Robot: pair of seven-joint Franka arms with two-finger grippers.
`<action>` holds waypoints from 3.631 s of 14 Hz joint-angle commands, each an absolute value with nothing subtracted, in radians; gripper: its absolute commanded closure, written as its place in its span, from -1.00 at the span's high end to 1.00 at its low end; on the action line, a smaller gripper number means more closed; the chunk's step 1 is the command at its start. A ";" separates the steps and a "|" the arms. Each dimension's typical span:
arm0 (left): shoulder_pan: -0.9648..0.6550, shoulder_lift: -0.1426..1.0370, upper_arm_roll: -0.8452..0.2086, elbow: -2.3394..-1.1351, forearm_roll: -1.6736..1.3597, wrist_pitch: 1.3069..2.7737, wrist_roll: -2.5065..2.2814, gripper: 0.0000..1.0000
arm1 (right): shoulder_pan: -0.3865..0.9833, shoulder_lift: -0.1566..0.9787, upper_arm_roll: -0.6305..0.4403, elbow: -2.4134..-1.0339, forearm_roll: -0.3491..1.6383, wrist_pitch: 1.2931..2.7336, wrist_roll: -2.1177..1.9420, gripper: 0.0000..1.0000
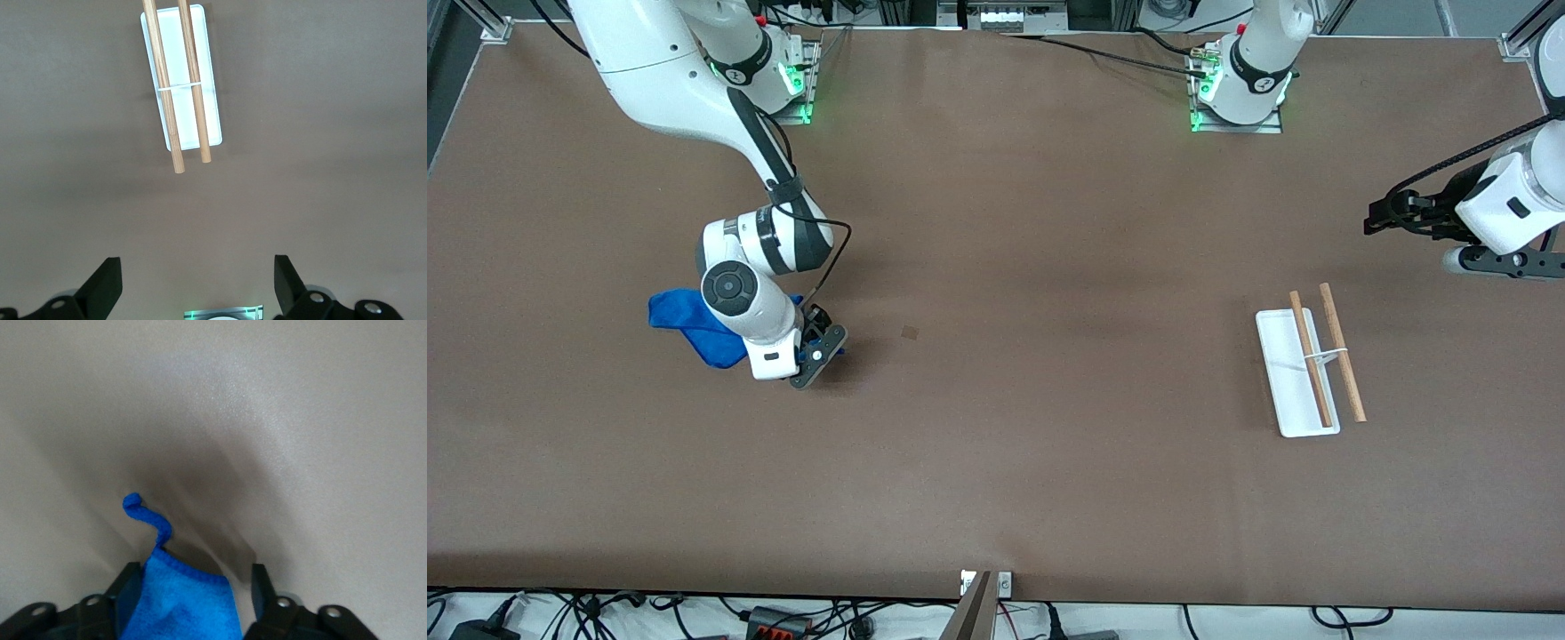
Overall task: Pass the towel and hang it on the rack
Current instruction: 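Close the right gripper on a corner of the blue towel, then lift the towel with the right gripper toward the table middle, then reach the left gripper toward the hanging towel while the right gripper holds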
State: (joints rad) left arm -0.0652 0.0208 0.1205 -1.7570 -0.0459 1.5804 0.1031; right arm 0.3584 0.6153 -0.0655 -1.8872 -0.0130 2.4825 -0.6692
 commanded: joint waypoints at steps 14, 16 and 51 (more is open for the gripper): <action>-0.060 0.012 0.121 -1.752 -0.046 1.563 0.121 1.00 | 0.445 0.472 0.129 -1.378 0.069 2.071 -0.211 -1.00; -0.058 0.012 0.123 -1.752 -0.061 1.557 0.120 1.00 | 0.526 0.476 0.141 -1.300 0.066 2.077 -0.021 -1.00; -0.034 0.489 0.058 -1.752 -0.869 1.773 1.655 1.00 | 0.741 0.499 0.146 -1.216 0.063 2.384 0.443 -1.00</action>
